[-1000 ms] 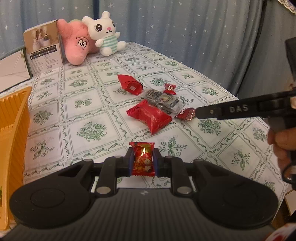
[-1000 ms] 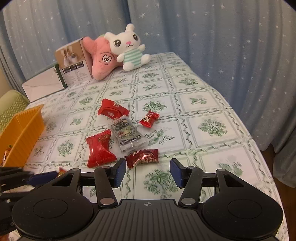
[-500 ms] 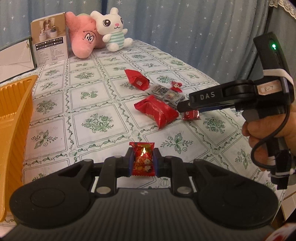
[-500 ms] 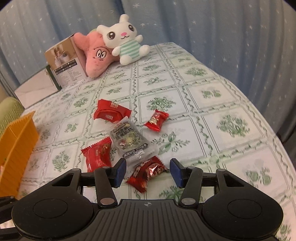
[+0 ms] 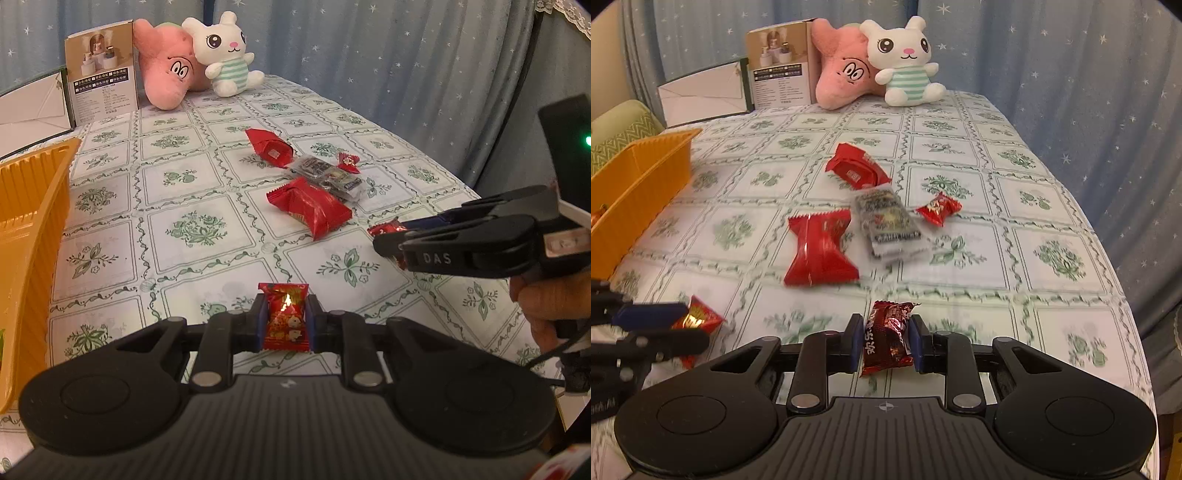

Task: Organize snacks
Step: 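Grasp the dark red wrapped candy with the right tool, then carry both candies over the orange tray and open both tools to release them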

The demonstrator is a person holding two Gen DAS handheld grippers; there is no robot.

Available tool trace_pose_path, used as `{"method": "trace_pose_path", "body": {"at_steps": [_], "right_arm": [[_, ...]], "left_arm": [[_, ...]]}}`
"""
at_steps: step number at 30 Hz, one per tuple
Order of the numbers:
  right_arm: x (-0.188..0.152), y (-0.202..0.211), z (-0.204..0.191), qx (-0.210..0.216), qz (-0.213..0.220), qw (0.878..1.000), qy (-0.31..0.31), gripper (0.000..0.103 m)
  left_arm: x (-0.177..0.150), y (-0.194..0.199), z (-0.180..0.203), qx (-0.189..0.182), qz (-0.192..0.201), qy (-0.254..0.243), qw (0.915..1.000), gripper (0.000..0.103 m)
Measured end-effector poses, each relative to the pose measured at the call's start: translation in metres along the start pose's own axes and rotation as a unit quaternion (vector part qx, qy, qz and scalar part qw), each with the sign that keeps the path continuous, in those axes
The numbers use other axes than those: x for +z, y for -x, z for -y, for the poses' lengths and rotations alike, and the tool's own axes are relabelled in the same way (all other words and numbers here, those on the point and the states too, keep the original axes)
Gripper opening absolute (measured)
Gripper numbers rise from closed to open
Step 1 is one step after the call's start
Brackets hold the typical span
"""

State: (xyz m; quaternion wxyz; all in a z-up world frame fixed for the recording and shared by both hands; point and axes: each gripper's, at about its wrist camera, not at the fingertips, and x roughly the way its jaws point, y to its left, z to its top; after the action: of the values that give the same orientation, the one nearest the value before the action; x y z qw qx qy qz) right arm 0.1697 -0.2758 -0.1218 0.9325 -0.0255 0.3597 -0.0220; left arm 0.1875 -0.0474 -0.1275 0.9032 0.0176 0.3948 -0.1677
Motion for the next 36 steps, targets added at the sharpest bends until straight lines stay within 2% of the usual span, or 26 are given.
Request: {"method": "trace_pose_path", "body": {"at_steps": [6,18,24,30,36], "right_arm": [[-0.006,0.003,-0.001,-0.015,0.013,1.000,-0.006,0.027],[-0.004,0.001,-0.004,-0.024,0.013,0.999,-0.017,0.027],[-0.004,0.006,-0.004,-0.021,0.019,0.999,-0.025,0.026],[0.003,0.028,-0.012,-0.013,0.051,0.998,-0.036,0.026],[0.016,0.053,-0.032,0.014,0.083,0.996,-0.038,0.026]], "left_arm": [[-0.003,-0.002,0.000,0.004,0.001,0.002,1.0000,0.019],[-0.006,-0.011,0.004,0.022,-0.006,-0.028,0.9994,0.022],[-0.006,-0.010,0.002,0.021,-0.004,-0.017,0.9996,0.019],[0.002,0.008,-0.002,0.023,0.014,-0.007,0.9996,0.019],[0.018,0.038,-0.017,0.034,0.039,0.016,0.9985,0.019]]}}
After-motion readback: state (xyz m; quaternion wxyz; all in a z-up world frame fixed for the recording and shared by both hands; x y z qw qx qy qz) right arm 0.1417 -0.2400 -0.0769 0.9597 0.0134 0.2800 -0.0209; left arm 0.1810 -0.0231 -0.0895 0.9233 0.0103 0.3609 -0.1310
